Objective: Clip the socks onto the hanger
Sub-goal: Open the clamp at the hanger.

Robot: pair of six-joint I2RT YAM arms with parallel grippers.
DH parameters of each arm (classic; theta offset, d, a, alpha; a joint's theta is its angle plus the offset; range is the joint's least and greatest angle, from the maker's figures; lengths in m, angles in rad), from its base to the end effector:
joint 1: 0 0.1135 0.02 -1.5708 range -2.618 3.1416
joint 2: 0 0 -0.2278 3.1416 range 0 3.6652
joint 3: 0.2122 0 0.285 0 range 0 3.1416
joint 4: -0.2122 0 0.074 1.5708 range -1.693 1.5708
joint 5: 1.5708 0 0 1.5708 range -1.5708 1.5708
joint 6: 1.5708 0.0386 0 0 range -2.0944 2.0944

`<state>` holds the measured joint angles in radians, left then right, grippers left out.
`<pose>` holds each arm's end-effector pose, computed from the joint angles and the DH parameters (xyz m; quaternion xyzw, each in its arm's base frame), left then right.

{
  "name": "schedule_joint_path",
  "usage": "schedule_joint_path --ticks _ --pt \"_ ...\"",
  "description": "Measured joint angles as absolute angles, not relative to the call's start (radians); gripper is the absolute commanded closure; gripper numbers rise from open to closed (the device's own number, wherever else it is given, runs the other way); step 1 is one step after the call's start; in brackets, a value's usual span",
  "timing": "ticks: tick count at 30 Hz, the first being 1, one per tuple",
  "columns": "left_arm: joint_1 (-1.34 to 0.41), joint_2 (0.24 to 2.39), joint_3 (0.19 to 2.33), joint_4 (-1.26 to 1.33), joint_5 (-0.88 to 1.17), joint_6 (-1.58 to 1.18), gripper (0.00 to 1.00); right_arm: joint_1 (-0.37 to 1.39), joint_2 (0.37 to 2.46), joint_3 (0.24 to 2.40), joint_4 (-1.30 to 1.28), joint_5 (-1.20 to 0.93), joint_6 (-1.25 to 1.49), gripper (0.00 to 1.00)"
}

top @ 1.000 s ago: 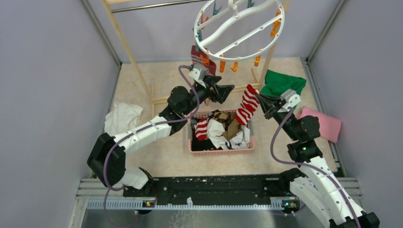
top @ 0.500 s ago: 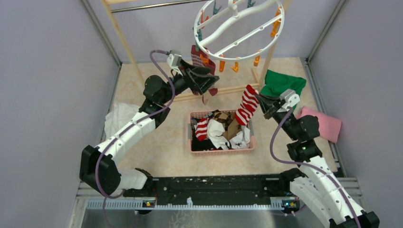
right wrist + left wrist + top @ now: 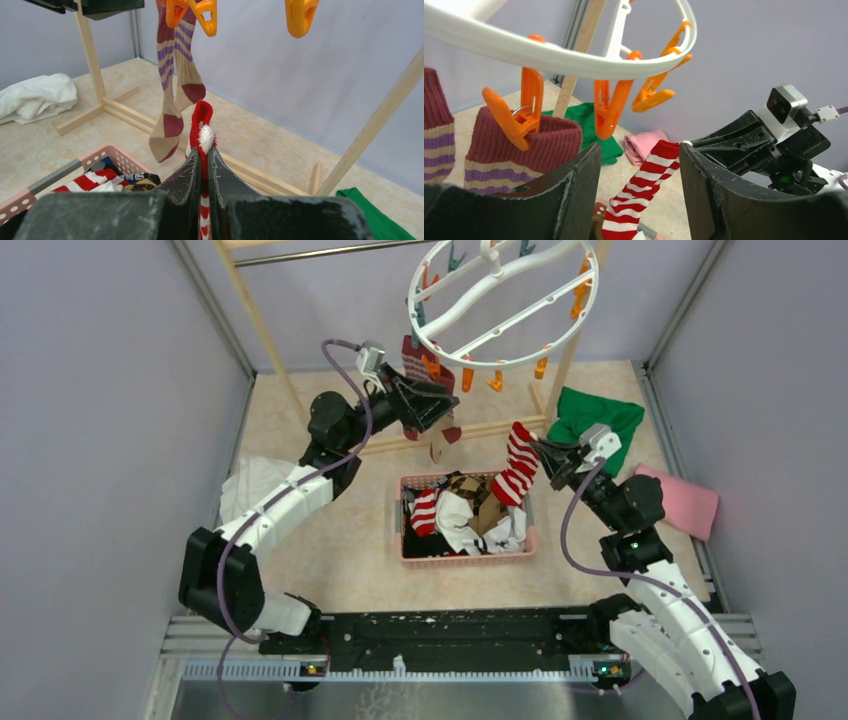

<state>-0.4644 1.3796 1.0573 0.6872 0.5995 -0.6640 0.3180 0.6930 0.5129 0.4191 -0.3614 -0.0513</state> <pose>0.3111 -0.1802 0.3436 0.1880 0.5633 -0.5623 0.5754 0.2204 0.0869 0.2942 -0.2505 0.5714 0.2129 0.7519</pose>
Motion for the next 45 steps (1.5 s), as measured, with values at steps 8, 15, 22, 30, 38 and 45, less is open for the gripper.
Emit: schedule_joint_path --ticks 8,15,22,30,38,45 --pt "-0.464 1.495 1.092 0.712 0.622 -0.668 0.34 0.318 0.730 0.533 0.417 -0.369 -0.052 1.00" --pt "-0.464 1.563 1.137 0.786 0.648 -0.691 0.38 0.318 0.736 0.546 0.418 -0.371 -0.059 1.00" --pt "-0.473 1.617 1.183 0.882 0.706 -0.757 0.69 0.318 0.744 0.546 0.419 -0.372 -0.061 1.00" --pt "-0.495 1.623 1.191 0.913 0.764 -0.784 0.68 0.318 0.745 0.546 0.419 -0.372 -0.069 1.00" --pt "-0.499 1.543 1.114 0.903 0.756 -0.748 0.59 0.318 0.745 0.546 0.419 -0.372 -0.070 1.00" --pt "-0.490 1.504 1.071 0.955 0.728 -0.722 0.51 0.318 0.745 0.546 0.419 -0.372 -0.071 1.00"
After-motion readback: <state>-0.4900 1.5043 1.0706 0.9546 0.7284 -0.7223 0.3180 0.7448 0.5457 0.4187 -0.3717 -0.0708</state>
